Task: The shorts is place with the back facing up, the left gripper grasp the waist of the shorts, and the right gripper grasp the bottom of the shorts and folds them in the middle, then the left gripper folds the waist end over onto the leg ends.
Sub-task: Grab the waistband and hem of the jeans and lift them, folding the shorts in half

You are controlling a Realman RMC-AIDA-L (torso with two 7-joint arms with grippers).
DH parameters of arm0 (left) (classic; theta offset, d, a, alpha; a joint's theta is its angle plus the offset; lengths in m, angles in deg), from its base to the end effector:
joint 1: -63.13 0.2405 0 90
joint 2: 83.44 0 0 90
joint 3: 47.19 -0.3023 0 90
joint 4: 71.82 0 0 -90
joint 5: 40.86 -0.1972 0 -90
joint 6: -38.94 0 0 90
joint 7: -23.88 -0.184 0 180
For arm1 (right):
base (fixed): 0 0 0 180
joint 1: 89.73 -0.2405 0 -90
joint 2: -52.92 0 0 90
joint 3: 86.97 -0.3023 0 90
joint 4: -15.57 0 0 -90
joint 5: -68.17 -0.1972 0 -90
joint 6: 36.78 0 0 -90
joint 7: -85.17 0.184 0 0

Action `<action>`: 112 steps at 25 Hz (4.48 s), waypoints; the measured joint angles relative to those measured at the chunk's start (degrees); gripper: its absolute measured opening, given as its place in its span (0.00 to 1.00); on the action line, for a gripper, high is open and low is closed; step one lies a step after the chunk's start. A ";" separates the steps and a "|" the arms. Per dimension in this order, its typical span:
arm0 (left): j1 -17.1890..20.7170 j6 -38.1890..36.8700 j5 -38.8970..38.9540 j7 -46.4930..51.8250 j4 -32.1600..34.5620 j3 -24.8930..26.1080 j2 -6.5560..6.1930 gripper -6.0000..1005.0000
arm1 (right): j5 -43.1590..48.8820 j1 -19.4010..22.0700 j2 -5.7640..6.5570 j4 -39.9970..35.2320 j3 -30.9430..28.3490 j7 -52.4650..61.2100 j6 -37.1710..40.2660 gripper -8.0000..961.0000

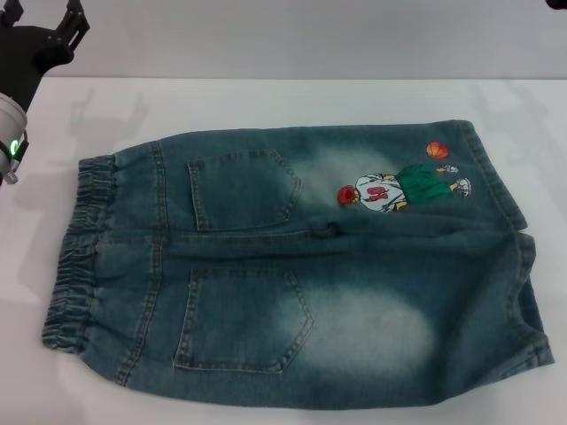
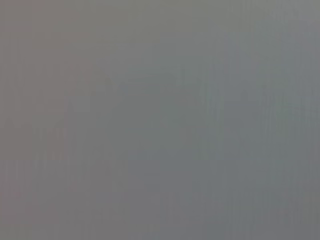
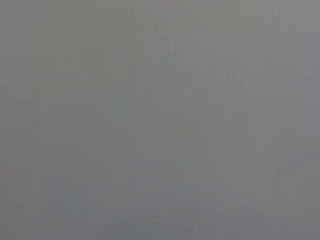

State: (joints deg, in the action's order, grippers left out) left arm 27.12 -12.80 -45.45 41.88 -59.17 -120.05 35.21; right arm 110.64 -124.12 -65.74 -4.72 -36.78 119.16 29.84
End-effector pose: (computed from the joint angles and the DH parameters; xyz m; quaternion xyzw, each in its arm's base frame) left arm -0.3080 0.4746 0.0094 -0.6721 -0.2493 -0.3251 0.6169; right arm 0.2572 0.4605 0.0361 -0.7112 0.1378 0.4235 0.5439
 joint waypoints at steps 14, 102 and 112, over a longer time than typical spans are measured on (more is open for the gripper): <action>-1.23 3.06 0.37 0.02 0.04 0.03 -0.09 0.83 | -1.56 1.08 -0.13 0.43 -2.48 -0.24 -0.65 0.53; 1.40 -47.09 -114.11 112.15 48.62 36.72 -12.18 0.79 | 110.22 5.02 7.08 -34.48 -24.25 63.21 47.28 0.53; 0.95 -46.79 -114.20 111.47 48.61 36.75 -11.92 0.79 | 111.02 5.33 6.66 -33.34 -23.35 63.57 43.61 0.53</action>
State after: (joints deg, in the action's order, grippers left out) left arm 28.07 -59.59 -159.65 153.35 -10.57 -83.30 23.30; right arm 221.66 -118.79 -59.08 -38.06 -60.12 182.73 73.44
